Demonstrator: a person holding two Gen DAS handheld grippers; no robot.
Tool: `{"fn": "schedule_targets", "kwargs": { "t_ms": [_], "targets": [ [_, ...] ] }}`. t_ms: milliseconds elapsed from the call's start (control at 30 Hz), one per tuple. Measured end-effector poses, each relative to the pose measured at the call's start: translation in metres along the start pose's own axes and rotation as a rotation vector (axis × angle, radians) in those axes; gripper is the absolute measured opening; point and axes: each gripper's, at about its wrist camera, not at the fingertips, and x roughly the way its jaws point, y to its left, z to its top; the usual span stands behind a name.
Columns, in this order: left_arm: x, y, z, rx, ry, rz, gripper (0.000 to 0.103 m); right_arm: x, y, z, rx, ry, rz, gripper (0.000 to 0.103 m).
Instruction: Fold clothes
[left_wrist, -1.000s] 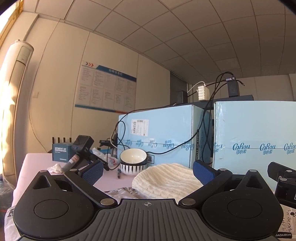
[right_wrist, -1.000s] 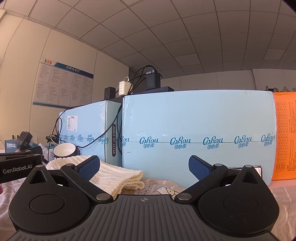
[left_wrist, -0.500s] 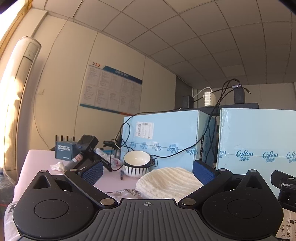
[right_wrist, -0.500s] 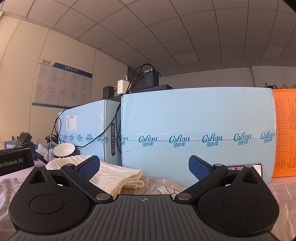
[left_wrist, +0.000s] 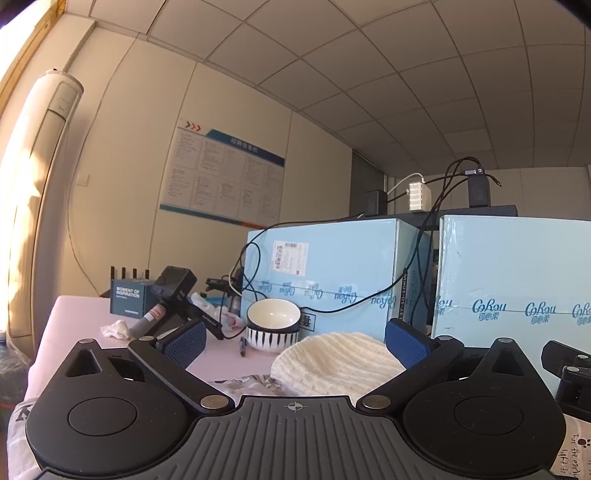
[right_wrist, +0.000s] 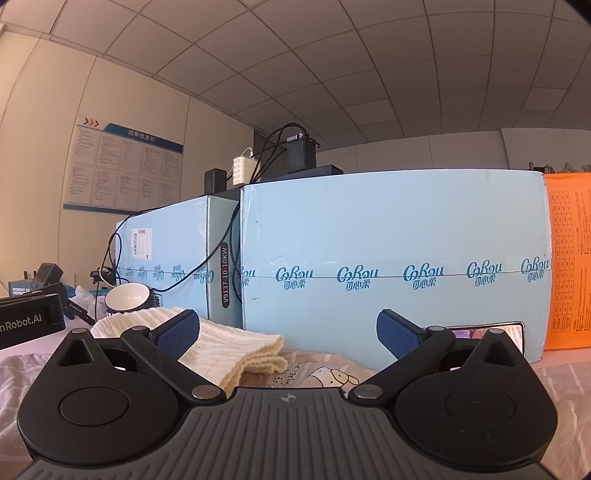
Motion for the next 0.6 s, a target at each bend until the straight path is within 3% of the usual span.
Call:
{"fn": "schedule_targets", "kwargs": {
  "t_ms": [600],
  "targets": [
    [0.002, -0.0003, -0.0003, -0.004, 0.015, -0.01, 0.103, -0.0004, 0.0002, -0.0004, 0.005, 0.002, -0.002, 0.103]
  ]
}}
